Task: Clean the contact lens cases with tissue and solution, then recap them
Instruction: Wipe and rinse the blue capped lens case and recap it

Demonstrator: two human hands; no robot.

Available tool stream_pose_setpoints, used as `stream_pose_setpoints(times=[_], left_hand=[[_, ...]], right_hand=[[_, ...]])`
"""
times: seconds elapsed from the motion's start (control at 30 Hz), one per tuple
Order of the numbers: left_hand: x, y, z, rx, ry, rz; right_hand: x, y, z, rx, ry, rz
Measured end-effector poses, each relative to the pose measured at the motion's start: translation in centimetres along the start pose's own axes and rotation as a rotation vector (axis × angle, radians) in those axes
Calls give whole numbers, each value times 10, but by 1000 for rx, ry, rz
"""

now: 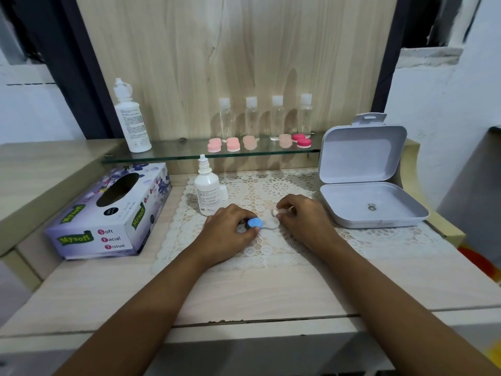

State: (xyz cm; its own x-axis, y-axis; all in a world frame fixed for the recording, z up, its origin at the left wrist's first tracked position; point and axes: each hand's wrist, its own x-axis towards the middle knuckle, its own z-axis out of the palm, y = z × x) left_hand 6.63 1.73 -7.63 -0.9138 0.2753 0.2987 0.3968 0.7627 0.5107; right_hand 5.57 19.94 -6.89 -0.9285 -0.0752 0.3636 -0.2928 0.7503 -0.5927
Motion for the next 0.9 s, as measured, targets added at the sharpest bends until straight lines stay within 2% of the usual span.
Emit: stream_pose_setpoints(times=[0.1,0.23,0.37,0.5,0.7,0.9], left_hand=[[0,-1,0,1,0,4],[0,0,0,9,-2,9],[1,-1,1,28,-3,14],[1,0,1,37,-8,13],[2,-1,1,49,-10,19],[2,0,1,69,-12,20]], right_hand=[[-4,-5,-5,101,14,27],[-10,-8,-7,157,-4,-24],[-15,-8,-7,33,-89,-95],[-17,-8,-5,-34,-94,-127],[-14,-5,0,-112,-156,-98],[-12,-7,2,-111,-131,-45]])
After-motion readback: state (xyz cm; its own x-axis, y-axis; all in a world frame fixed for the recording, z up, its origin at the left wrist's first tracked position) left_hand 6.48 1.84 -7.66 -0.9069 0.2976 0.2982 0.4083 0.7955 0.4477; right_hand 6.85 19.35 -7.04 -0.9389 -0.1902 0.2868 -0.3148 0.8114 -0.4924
